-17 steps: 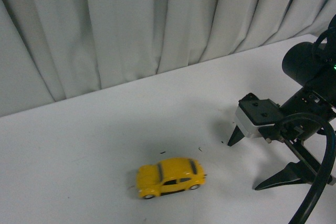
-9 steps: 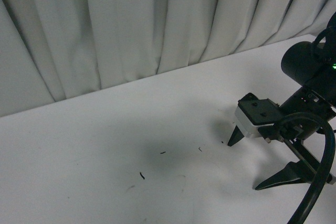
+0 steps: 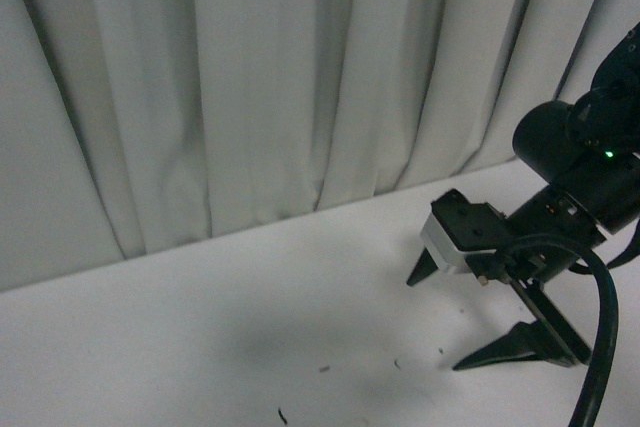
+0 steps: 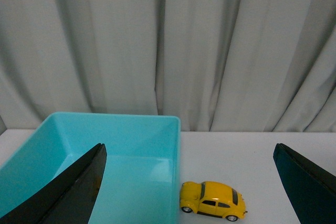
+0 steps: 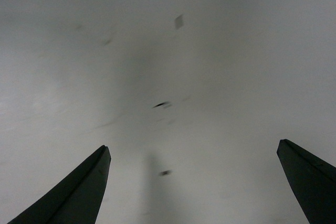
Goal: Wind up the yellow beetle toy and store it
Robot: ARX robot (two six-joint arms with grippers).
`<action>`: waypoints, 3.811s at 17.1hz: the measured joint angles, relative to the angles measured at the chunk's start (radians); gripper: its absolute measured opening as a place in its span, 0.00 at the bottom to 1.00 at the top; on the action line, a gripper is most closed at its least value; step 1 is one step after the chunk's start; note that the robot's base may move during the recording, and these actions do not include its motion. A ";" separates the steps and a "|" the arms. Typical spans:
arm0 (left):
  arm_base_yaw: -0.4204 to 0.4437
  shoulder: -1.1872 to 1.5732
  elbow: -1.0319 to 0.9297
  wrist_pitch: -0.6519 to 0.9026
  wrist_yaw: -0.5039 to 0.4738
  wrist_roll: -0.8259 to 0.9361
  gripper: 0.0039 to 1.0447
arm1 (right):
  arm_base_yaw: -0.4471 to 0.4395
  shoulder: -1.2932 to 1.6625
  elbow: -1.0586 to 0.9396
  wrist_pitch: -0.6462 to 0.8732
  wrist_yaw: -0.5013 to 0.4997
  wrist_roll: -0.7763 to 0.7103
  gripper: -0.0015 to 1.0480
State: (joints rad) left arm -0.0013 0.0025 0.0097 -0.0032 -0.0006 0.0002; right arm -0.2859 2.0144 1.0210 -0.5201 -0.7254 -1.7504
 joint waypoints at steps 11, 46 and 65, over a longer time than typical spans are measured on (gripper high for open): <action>0.000 0.000 0.000 0.000 0.000 0.000 0.94 | 0.170 -0.488 -0.533 1.496 0.615 1.424 0.36; 0.000 0.000 0.000 0.000 0.000 0.000 0.94 | 0.286 -1.767 -1.010 0.769 0.723 1.735 0.02; 0.000 0.000 0.000 0.000 0.000 0.000 0.94 | 0.286 -2.012 -1.010 0.517 0.726 1.736 0.93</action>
State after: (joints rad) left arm -0.0013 0.0025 0.0097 -0.0032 -0.0010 0.0002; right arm -0.0002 0.0025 0.0109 -0.0036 0.0002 -0.0147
